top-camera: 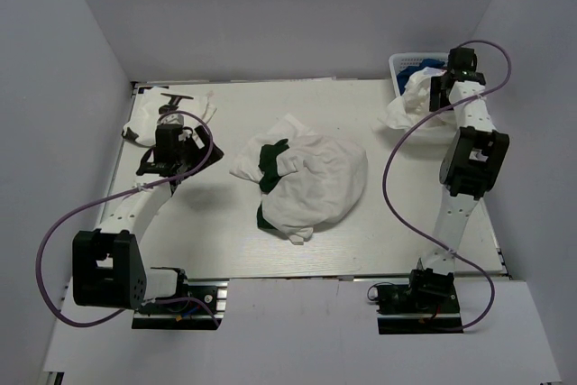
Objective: Fold and stack the t-shirts
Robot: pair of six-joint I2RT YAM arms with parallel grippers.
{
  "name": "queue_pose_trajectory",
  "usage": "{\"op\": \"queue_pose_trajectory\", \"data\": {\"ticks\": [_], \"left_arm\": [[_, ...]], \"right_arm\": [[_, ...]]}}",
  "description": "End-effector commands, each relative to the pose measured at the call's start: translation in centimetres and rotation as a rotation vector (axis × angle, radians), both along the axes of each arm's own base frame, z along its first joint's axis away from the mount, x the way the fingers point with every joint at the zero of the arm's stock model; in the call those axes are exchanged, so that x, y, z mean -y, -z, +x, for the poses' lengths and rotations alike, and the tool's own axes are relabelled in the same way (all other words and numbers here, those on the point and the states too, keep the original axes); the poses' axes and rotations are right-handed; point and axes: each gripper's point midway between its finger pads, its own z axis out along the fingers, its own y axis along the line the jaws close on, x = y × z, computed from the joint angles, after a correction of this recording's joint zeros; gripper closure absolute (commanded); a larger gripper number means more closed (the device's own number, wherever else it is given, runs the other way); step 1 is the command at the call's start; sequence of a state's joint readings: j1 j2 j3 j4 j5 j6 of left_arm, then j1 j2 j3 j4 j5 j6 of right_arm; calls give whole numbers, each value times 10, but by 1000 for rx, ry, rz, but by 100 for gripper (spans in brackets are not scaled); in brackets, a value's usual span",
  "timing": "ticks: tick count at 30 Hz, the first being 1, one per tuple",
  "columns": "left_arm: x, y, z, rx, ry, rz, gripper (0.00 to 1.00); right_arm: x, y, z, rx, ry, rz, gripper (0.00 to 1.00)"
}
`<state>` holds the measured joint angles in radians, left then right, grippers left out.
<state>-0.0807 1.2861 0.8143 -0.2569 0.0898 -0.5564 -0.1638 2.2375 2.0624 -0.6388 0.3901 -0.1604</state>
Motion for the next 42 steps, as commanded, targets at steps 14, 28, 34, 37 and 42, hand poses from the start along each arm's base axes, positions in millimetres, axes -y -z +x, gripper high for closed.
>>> {"op": "queue_pose_trajectory", "data": {"ticks": [14,28,34,37,42], "left_arm": [[-9,-1,-3,-4,-15,39,1],[0,4,14,-6,23,20,1],[5,17,19,-42,46,3,1],[8,16,23,-37,56,-6,1],[15,13,22,-37,82,-20,1]], "right_arm": [[22,-61,29,289,155,9,100],[22,-323,13,1078,254,69,100],[4,-327,42,1121,130,99,100],[-9,-287,62,1040,53,122,100],[-44,-154,79,785,-1,176,100]]}}
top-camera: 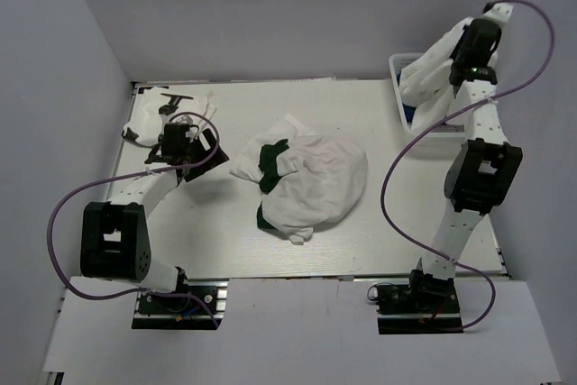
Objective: Fold and stack the t-shirts
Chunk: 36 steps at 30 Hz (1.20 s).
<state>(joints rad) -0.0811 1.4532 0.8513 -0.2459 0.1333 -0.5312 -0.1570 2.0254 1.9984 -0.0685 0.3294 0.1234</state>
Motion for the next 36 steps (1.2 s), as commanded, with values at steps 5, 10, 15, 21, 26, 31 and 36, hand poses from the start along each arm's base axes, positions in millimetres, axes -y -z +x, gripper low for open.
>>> {"op": "queue_pose_trajectory", "data": {"ticks": [5,10,15,21,26,31,36], "left_arm": [[11,-44,4,107,49,-41,1],[5,-58,-14,132,19,-19,1],[-5,-76,-34,209,-45,-20,1],[-7,-86,-46,235,-68,-32,1],[-9,-91,-50,231,-82,-34,1],[-4,-89,-60,259,-56,-58,1],[-3,-89,-61,264,-61,-70,1]], "right_arm": [[-58,139,-13,-208,-112,75,87],[-92,80,-41,-208,-189,2,10],[-161,49,-108,-258,-318,-14,10],[-249,97,-185,-382,-468,46,10],[-285,173,-245,-568,-471,146,10],[-305,223,-281,-671,-529,172,11],[-333,243,-302,-694,-640,252,59]]}}
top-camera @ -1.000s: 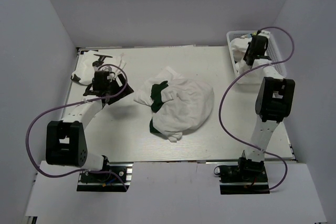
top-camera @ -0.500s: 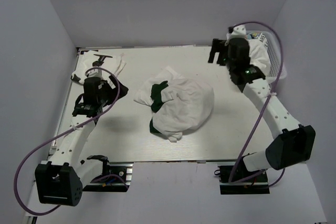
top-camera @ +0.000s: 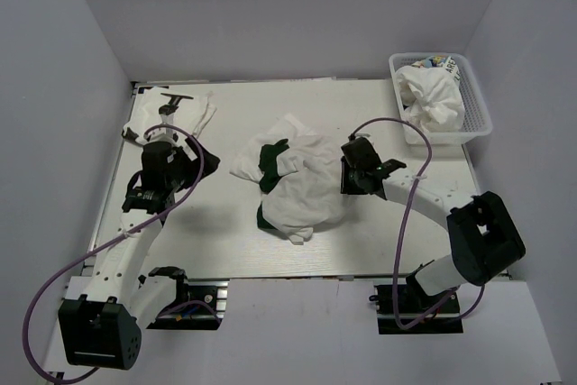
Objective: Fold and stack the t-shirts
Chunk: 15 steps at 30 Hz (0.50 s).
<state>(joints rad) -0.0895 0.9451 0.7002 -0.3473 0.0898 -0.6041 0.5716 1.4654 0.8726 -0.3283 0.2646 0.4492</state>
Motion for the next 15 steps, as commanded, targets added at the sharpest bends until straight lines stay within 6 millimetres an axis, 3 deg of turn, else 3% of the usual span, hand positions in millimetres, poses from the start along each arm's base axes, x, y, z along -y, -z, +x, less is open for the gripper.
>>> {"op": "queue_pose_trajectory", "data": {"ticks": [1,3,6,7,9,10,12,13,15], "left_arm": [[6,-8,0,32,22,-25,1],[6,-5,0,22,22,-24,1],[6,-5,0,22,22,-24,1],[6,-5,0,23,27,-16,1],[6,-7,2,32,27,-17,1],[6,-7,2,32,27,-17,1],[6,-9,3,42,27,-18,1],[6,-9,3,42,27,-18,1],[6,-13,4,51,27,-18,1]], "right_arm": [[-30,-26,10,84,-21,153,69],[-34,-42,14,123,-44,166,100],[-34,-72,25,215,-44,180,100],[-33,-102,29,292,-55,205,100],[-32,-139,34,389,-55,232,100],[-34,-183,43,496,-76,260,100],[-38,-220,42,583,-116,309,100],[-41,-271,46,720,-156,343,100],[-41,-319,47,836,-185,364,100]]}}
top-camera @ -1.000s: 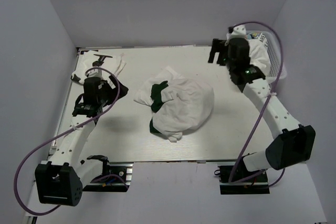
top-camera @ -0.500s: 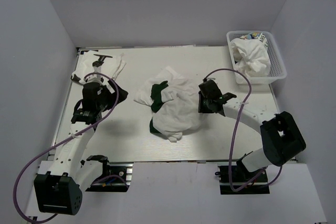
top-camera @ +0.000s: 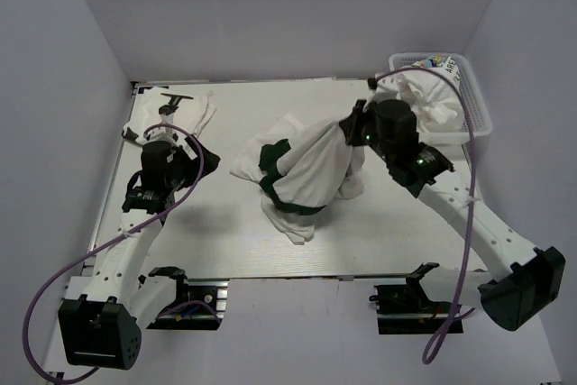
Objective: Fold and stack the t-shirts
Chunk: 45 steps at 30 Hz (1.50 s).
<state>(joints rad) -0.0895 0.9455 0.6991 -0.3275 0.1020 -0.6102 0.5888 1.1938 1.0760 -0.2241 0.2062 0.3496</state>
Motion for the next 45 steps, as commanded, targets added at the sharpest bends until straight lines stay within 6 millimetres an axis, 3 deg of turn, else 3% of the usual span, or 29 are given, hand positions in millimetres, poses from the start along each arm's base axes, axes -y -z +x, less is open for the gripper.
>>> {"op": "queue_pose_trajectory", "data": {"ticks": [1,2,4,5,7,8,10,11,12,13,15,16,17,18,19,20,21,22,24,28,34,36,37,38,40,41,42,43,45], "left_arm": [[4,-6,3,25,20,-5,1],[1,-11,5,36,9,-5,1],[1,-13,7,37,9,-5,1],[1,-13,7,37,9,-5,1],[1,-12,9,37,9,-5,1],[1,-12,9,37,9,-5,1],[-1,-12,10,38,1,-1,1],[0,-9,10,26,1,0,1],[-3,-7,12,16,-14,9,1],[-5,-5,11,5,-24,16,1],[-5,-6,13,4,-24,17,1],[-7,-6,13,4,-32,21,1],[-7,-3,14,-5,-32,22,1],[-7,-3,14,-4,-28,30,1],[-9,-2,14,-3,-35,35,1],[-9,0,15,-12,-35,36,1],[-10,1,15,-12,-43,40,1],[-10,8,14,-32,-43,42,1],[-10,6,16,-21,-43,41,1],[-4,-2,19,14,6,55,1],[-4,3,18,16,11,64,1],[-6,4,19,16,2,69,1],[-6,5,17,7,2,70,1],[-8,4,20,9,-4,84,1],[-8,4,20,9,-4,84,1],[-8,7,20,0,-3,85,1],[-8,3,22,10,-4,84,1],[-8,3,24,-2,-3,85,1],[-7,7,28,-26,-8,79,1]], "right_arm": [[-4,-153,12,408,-44,123,100],[-1,-185,9,475,-44,143,100],[3,-213,10,542,-34,147,100],[16,-262,9,657,18,168,100],[31,-286,16,712,107,158,100],[51,-320,17,799,199,135,100],[83,-336,28,840,378,72,100],[99,-364,22,932,449,64,100],[97,-357,40,923,485,22,100],[126,-381,40,973,635,-19,100],[136,-400,52,1017,696,-72,100],[146,-405,55,1018,758,-78,100],[141,-397,77,1004,771,-119,100],[165,-427,70,1073,871,-129,100],[171,-431,72,1090,908,-143,100],[170,-421,92,1082,938,-170,100],[196,-445,71,1163,1037,-179,100],[193,-428,98,1143,1047,-224,100],[213,-428,103,1157,1092,-241,100],[265,-402,131,1134,1154,-248,100],[295,-362,170,1061,1185,-407,100],[305,-313,197,971,1188,-487,100],[308,-300,204,947,1174,-500,100],[313,-259,225,873,1139,-497,100],[314,-219,247,789,1077,-514,100],[318,-173,261,704,1054,-472,100],[315,-152,268,669,1027,-461,100],[328,-131,275,630,1016,-462,100],[332,-63,287,491,971,-394,100]]}}
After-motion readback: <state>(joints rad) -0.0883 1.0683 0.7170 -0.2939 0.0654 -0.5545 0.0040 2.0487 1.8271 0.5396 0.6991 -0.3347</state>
